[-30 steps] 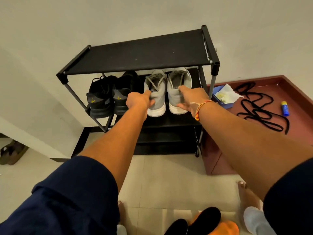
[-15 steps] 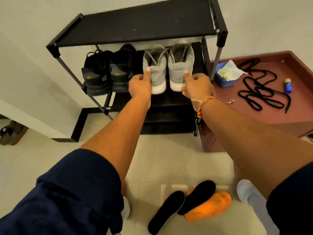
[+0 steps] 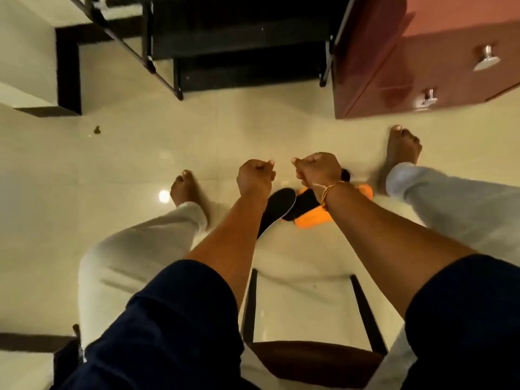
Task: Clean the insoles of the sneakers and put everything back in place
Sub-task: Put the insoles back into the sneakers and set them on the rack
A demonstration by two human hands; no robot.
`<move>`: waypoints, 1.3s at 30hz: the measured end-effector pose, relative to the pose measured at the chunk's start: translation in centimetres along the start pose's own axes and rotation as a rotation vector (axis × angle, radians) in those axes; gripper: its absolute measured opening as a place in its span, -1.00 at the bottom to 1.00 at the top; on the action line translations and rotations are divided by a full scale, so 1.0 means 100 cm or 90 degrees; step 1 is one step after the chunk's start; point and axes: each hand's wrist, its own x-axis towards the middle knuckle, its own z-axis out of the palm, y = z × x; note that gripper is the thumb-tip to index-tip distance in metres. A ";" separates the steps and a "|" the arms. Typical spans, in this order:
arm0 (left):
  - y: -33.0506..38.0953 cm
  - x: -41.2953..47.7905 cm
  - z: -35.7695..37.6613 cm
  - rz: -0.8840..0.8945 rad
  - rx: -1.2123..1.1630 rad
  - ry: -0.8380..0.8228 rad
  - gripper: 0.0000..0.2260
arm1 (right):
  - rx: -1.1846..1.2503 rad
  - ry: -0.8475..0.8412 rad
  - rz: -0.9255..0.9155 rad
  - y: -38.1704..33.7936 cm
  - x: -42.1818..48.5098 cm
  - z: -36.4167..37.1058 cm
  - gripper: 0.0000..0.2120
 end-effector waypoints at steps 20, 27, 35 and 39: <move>-0.217 0.105 0.045 -0.164 0.569 -0.075 -0.39 | -0.072 -0.049 0.415 0.188 0.114 0.054 -0.51; -0.236 0.115 0.052 -0.134 0.609 -0.063 -0.34 | 0.038 0.013 0.415 0.242 0.145 0.064 -0.24; -0.206 0.089 0.018 -0.142 0.398 -0.083 -0.68 | 0.044 -0.054 0.390 0.182 0.108 0.044 -0.64; -0.144 0.057 -0.002 -0.166 0.218 -0.045 -0.69 | 0.041 -0.023 0.316 0.142 0.077 0.033 -0.64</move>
